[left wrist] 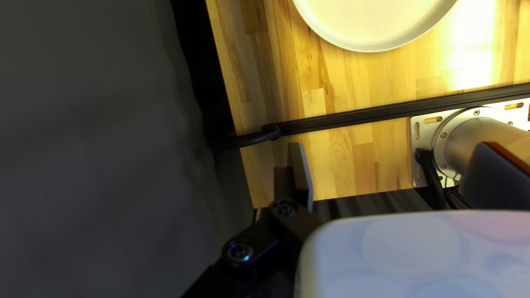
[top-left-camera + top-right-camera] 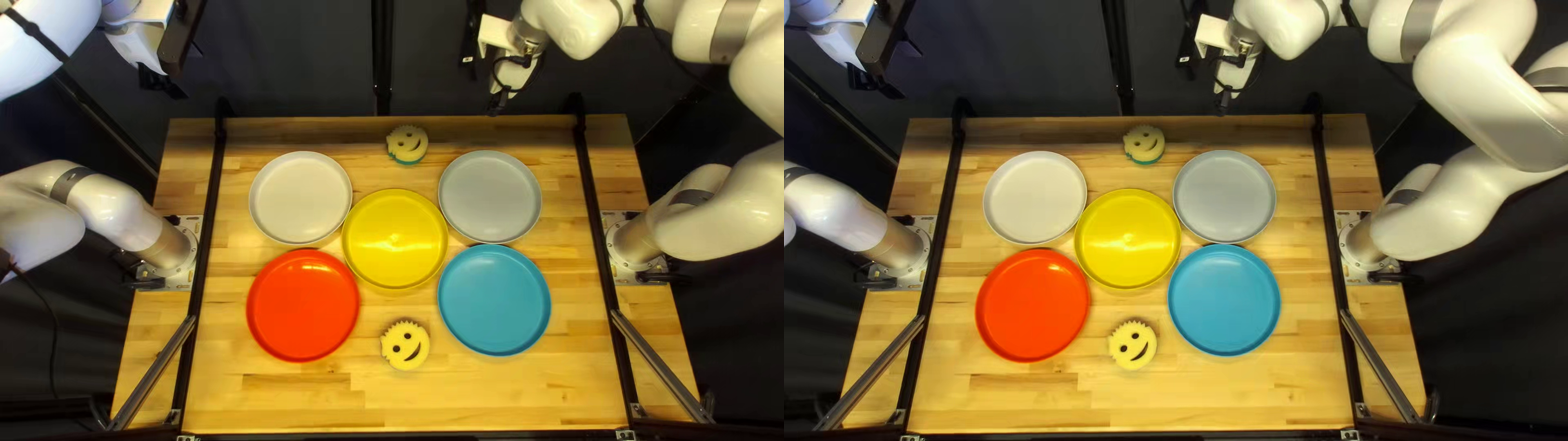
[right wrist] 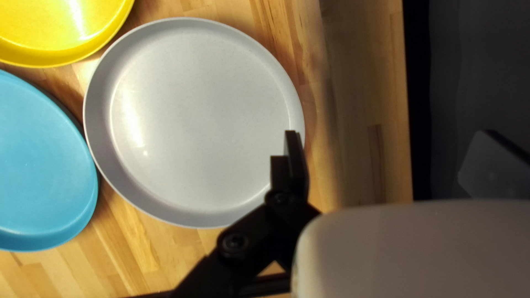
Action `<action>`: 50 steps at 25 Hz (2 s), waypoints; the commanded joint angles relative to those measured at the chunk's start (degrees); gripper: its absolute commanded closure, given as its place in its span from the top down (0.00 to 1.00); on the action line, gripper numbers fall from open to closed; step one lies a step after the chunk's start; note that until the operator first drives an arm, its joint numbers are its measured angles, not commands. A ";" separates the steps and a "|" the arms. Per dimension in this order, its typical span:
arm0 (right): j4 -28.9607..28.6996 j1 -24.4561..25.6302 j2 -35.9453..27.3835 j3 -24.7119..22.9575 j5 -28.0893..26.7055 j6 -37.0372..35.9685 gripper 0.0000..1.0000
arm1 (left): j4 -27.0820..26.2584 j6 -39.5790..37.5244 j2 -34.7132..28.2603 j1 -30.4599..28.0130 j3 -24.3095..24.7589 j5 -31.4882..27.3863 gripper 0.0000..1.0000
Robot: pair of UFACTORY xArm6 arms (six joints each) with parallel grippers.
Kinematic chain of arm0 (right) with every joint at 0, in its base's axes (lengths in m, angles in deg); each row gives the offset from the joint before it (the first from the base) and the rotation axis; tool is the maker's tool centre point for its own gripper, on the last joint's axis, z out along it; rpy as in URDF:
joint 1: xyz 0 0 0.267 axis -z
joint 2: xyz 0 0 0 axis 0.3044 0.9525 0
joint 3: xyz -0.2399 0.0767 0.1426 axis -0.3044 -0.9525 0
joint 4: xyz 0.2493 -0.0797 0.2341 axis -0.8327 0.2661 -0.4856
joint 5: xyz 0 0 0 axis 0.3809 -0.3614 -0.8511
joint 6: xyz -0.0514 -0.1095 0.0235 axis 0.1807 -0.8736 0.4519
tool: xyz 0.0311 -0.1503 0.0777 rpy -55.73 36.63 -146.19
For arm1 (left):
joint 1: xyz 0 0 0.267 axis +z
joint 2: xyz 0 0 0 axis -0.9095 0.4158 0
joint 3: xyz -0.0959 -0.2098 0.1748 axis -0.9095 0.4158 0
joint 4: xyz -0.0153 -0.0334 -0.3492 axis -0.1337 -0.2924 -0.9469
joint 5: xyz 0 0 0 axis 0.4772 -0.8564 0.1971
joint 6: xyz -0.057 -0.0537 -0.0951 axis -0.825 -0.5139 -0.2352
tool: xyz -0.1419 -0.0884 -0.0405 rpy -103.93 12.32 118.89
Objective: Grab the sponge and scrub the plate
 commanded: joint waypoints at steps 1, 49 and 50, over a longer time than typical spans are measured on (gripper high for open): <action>-1.18 -2.35 9.83 7.47 3.01 -0.05 1.00 | 0.00 0.00 0.00 0.00 0.00 0.00 1.00; -8.92 -3.87 36.38 29.62 -1.63 -11.39 0.00 | 0.00 0.00 0.00 0.00 0.00 0.00 1.00; -8.81 -3.82 35.97 29.25 -1.62 -11.38 0.00 | 0.00 0.00 0.00 0.00 0.00 0.00 1.00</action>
